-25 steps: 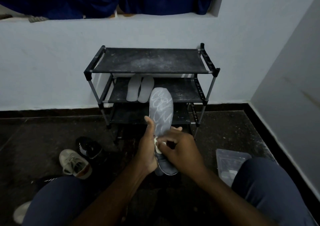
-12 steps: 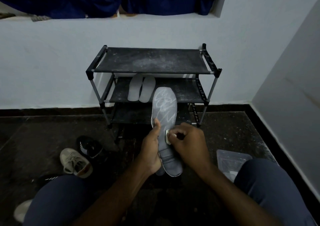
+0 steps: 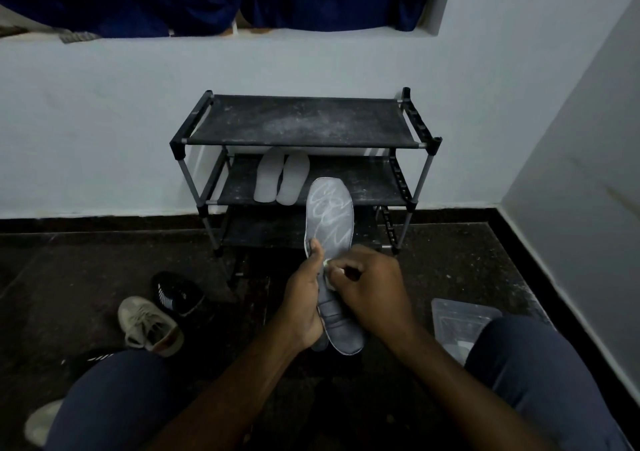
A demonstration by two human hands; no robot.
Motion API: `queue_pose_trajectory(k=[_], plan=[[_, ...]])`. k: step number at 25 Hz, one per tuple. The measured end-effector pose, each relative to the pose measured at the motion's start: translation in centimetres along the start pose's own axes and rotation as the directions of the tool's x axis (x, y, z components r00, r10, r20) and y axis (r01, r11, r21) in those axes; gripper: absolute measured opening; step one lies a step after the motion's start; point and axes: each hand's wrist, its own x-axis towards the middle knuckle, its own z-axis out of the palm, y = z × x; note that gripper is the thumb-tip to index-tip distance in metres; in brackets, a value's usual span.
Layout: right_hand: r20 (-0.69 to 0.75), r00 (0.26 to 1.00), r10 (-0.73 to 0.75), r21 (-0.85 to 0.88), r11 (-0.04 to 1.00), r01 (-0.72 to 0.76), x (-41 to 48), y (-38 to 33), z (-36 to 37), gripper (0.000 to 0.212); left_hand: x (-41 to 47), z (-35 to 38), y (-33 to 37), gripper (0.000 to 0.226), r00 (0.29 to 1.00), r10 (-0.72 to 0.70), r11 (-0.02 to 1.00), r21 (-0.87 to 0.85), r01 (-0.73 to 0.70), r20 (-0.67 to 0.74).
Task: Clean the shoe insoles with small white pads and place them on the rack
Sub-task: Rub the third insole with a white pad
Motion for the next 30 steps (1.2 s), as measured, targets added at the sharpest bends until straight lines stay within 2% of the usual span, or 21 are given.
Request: queue_pose_trajectory(k=[3, 8, 13, 17, 22, 27, 30], plan=[[0.066, 0.998, -0.007, 0.015, 1.0, 0.006, -0.6, 0.2, 0.1, 0.014, 0.1, -0.4, 0.1, 0.078, 1.0, -0.025, 1.0, -0.011, 0.025, 0.017], [-0.076, 0.997, 0.013, -0.004, 1.0, -0.014, 0.4, 0.7, -0.5, 0.015, -0.1, 0.4, -0.1, 0.065, 1.0, 0.011, 1.0, -0.02, -0.011, -0.002], [0.042, 0.999, -0.025, -0.015, 1.0, 0.025, -0.3, 0.5, -0.2, 0.017, 0.2, -0.3, -0.1, 0.073, 0.999, -0.003, 1.0, -0.002, 0.003, 0.032], [-0.092, 0.995, 0.028, 0.001, 1.0, -0.028, 0.6, 1.1, -1.0, 0.014, 0.0, 0.5, -0.2, 0.063, 1.0, 0.016, 1.0, -0.011, -0.016, -0.002], [0.087, 0.996, -0.03, -0.001, 1.0, 0.03, -0.5, 0.6, -0.4, 0.015, 0.1, -0.4, 0.1, 0.072, 0.999, -0.001, 1.0, 0.011, 0.0, 0.037], [-0.065, 0.996, 0.059, -0.03, 0.998, -0.061, 0.3, 1.3, -1.1, 0.013, -0.2, 0.6, 0.1, 0.059, 1.0, 0.015, 1.0, 0.013, -0.016, 0.015], [0.039, 0.999, -0.014, 0.001, 1.0, 0.014, -0.5, 0.4, -0.4, 0.015, -0.2, 0.2, 0.1, 0.067, 0.999, -0.005, 1.0, 0.023, 0.003, 0.048]])
